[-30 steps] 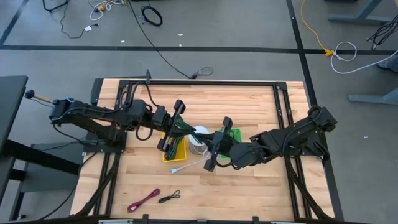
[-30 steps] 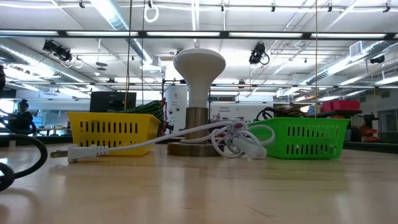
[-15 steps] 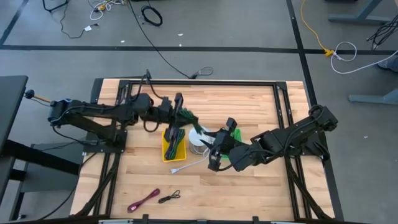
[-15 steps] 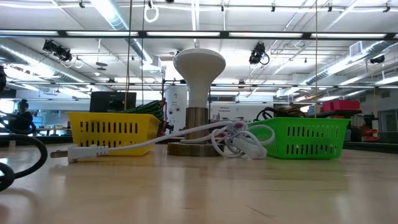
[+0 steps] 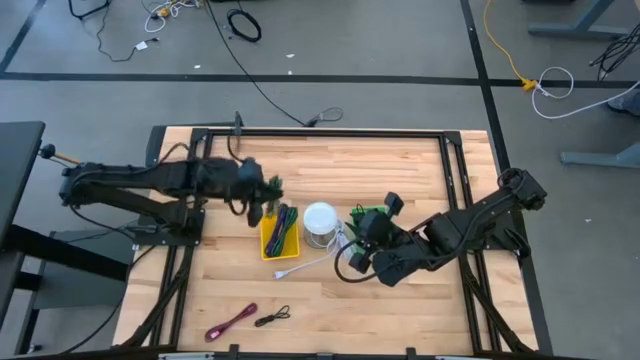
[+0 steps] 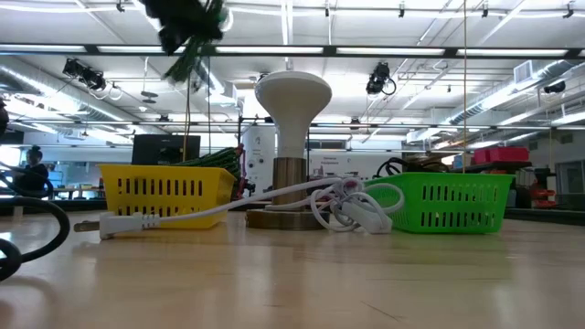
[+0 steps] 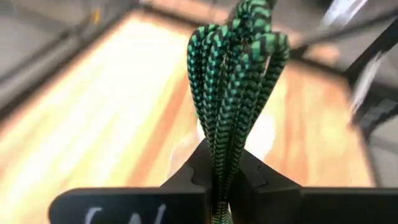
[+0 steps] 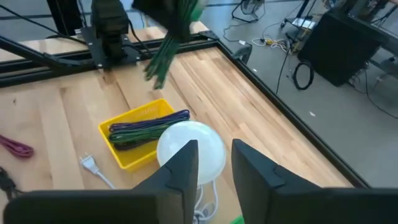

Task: Pick & Place USB Port
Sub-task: Put the black green charger cable into the yellow basket

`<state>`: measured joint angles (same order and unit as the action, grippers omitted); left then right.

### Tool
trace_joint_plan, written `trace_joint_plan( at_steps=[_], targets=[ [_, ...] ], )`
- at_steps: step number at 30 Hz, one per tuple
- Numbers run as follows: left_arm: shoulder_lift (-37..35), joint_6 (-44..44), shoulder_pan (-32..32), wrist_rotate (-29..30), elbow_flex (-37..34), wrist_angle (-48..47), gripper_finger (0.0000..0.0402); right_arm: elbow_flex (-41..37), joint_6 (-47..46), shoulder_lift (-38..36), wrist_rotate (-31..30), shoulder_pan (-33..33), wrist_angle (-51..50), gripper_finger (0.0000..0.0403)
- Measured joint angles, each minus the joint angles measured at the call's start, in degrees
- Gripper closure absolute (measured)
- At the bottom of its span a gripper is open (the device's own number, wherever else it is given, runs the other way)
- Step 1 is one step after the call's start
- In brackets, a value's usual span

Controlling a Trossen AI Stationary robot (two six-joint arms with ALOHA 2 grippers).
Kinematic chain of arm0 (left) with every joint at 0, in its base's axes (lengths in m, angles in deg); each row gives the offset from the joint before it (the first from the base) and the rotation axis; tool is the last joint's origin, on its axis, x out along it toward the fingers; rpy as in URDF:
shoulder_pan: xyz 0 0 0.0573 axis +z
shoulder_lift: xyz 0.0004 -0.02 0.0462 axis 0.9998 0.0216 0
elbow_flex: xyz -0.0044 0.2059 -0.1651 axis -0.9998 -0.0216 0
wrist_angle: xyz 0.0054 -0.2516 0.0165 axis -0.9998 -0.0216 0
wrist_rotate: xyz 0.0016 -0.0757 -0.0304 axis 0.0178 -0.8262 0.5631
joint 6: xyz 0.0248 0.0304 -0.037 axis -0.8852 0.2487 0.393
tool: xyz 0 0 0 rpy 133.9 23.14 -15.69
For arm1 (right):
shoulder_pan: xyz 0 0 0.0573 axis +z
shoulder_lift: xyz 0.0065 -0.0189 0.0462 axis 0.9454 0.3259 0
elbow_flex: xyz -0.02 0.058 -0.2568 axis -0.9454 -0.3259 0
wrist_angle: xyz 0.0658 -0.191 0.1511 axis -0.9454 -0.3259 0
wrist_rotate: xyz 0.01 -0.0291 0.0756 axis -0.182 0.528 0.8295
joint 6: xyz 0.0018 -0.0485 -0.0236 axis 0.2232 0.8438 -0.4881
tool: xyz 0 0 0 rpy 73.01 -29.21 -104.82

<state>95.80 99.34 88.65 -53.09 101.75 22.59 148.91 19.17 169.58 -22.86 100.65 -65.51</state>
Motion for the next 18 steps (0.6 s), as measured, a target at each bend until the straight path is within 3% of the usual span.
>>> trace_joint_plan(
  at_steps=[5,18],
  targets=[
    [3.5,8.0,-4.0,7.1,-0.1,-9.5,0.0383,0.0,-0.3,0.0,0.0,0.2,0.0,0.0318],
    [15.9,18.0,-12.2,8.2,-0.1,-9.2,0.0383,0.0,-0.3,0.0,0.0,0.2,0.1,0.0325]
  ],
)
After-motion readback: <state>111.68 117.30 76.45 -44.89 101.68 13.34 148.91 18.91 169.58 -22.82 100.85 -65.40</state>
